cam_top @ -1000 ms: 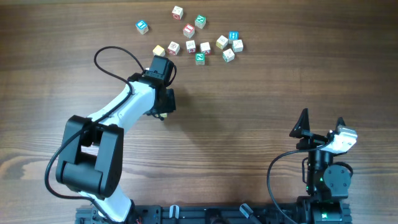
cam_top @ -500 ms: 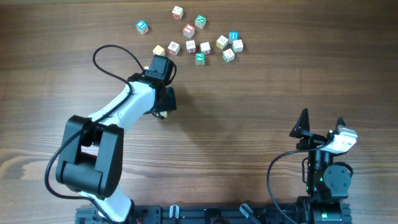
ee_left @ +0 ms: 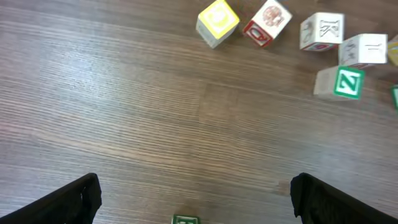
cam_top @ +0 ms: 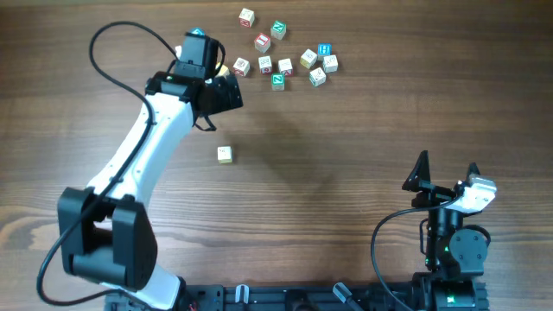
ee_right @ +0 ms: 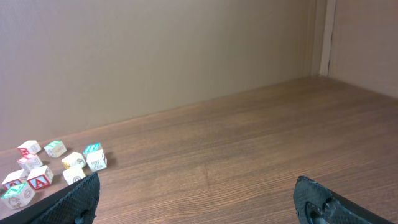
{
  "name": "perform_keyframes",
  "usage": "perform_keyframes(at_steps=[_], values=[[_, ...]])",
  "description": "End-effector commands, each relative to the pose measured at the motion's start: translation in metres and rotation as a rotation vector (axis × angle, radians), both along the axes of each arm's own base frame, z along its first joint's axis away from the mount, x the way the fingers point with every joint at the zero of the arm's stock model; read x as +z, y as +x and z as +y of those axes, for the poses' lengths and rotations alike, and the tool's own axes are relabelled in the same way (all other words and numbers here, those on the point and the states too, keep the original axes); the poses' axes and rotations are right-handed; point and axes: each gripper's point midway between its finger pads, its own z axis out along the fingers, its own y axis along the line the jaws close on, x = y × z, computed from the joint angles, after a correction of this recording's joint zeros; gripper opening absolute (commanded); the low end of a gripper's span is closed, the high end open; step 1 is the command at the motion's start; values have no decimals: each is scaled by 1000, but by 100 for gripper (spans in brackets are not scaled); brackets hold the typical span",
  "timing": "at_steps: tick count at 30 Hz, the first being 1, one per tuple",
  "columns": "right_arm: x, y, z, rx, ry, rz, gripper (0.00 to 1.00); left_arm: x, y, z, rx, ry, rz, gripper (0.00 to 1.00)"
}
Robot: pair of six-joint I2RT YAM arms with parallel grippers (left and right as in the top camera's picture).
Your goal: Form a horizontal line
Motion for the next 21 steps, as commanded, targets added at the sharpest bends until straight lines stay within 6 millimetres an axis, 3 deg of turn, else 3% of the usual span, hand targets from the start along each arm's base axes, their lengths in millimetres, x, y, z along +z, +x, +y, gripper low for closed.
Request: perform_keyframes(at_steps=[1, 21], values=[[1, -1, -2, -11, -12, -2, 100, 2, -4, 3, -2, 18, 14, 100], [1, -1, -2, -11, -12, -2, 100, -8, -28, 9, -3, 44, 118, 100]])
